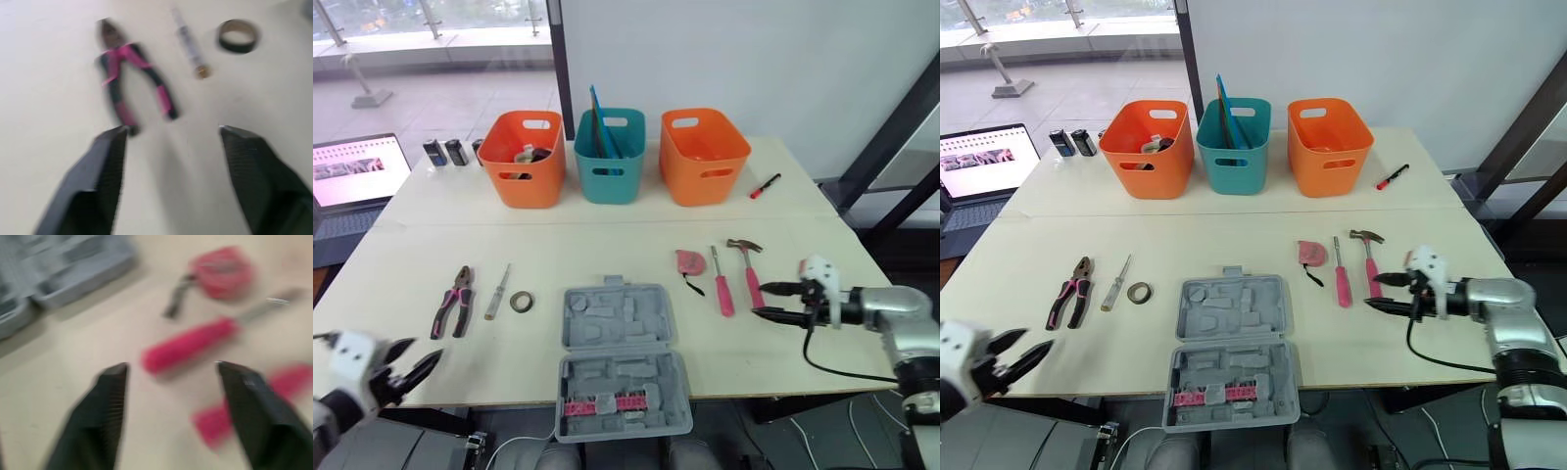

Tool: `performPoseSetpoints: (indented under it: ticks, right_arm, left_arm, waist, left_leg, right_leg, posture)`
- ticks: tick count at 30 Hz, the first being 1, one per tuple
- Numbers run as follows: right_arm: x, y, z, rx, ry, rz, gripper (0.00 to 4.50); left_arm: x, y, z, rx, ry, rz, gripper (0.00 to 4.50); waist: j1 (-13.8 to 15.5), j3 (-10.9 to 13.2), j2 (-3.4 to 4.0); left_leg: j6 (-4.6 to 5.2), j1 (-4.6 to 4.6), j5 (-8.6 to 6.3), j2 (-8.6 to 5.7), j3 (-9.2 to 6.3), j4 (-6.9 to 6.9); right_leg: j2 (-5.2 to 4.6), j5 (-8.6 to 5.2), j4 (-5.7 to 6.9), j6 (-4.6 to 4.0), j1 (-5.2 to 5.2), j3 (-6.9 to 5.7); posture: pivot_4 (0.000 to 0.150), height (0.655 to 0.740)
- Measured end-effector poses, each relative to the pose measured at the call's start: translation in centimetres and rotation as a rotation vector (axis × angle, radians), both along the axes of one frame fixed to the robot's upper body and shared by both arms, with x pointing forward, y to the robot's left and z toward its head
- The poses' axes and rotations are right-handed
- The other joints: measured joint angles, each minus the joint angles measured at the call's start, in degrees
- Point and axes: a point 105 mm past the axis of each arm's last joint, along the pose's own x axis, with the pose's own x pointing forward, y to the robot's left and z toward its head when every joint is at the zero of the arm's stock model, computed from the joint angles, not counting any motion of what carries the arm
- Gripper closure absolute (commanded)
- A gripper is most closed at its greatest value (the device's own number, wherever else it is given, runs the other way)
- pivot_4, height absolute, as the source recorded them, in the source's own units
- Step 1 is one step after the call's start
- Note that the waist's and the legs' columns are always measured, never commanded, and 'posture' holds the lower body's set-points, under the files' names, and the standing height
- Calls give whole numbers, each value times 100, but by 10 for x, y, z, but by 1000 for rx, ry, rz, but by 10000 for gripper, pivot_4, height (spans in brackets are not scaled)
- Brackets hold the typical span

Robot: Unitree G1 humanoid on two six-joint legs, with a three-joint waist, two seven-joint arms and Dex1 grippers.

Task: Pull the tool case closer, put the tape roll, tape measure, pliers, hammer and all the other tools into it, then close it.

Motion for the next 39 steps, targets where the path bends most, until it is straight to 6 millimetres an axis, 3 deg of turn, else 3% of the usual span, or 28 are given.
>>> performPoseSetpoints:
  ticks: [4,7,11,13,16,17,21,25,28,33,39]
  right_arm:
    - [3,-27,12,38,-55,-127,191]
    - [5,-32,15,60,-57,-154,191]
    - [15,-22,30,127,-65,-116,191]
    - [19,-8,43,154,-59,-50,191]
    - [23,34,60,155,-30,134,191]
    - [21,57,65,154,-14,230,191]
    - [10,107,78,132,33,446,191]
    - [-2,150,110,117,1,624,191]
    - [-11,167,127,119,-22,699,191]
    - [-25,181,131,137,23,756,191]
    - [-40,183,118,141,83,737,191]
  left_arm:
    - [-23,33,8,15,-54,126,326]
    - [-32,45,11,9,-67,169,326]
    - [-32,45,15,0,-90,168,326]
    - [-30,42,23,-5,-116,159,326]
    - [-29,23,36,-35,-130,110,326]
    - [-32,11,37,-46,-127,91,326]
    - [-39,-13,29,-90,-116,116,326]
    - [-44,-35,21,-136,-109,145,326]
    - [-39,-50,22,-150,-125,145,326]
    - [-16,-70,17,-165,-94,110,326]
    - [46,-107,25,-128,-35,-54,326]
  waist:
    - [-9,3,-6]
    - [-55,4,-6]
    - [-137,5,-5]
    - [-168,8,-10]
    - [-204,9,-9]
    - [-205,9,-10]
    - [-132,15,-3]
    - [-76,19,-10]
    - [-54,18,-22]
    - [-40,16,-28]
    - [52,15,-26]
  left_leg:
    - [-1,-5,-1,0,3,3]
    - [-2,-12,-2,0,4,1]
    - [-1,-16,-1,2,8,1]
    - [-1,-15,-1,6,10,-4]
    - [0,-15,0,8,12,-12]
    - [1,-16,-2,8,14,-14]
    - [4,-23,-4,8,19,-16]
    - [3,-28,-5,7,18,-3]
    - [-7,-30,-11,6,20,4]
    - [-2,-36,-8,6,22,4]
    - [1,-38,-6,7,18,4]
  right_leg:
    - [-2,-1,-4,1,-14,1]
    - [-2,0,-7,-1,-15,2]
    - [-1,3,2,-4,-19,4]
    - [1,3,9,-4,-26,3]
    - [2,4,13,-4,-29,4]
    - [1,3,10,-3,-31,4]
    - [2,2,11,-1,-43,9]
    - [2,2,10,-2,-50,9]
    - [-2,2,-6,-4,-67,10]
    - [0,5,3,-8,-67,14]
    - [9,9,18,-5,-54,13]
  posture:
    - [1500,7344]
    - [1500,7344]
    - [1500,7344]
    - [1500,7344]
    - [1500,7344]
    - [1500,7344]
    - [1500,7344]
    - [1500,7344]
    - [1500,7344]
    - [1500,7344]
    - [1500,7344]
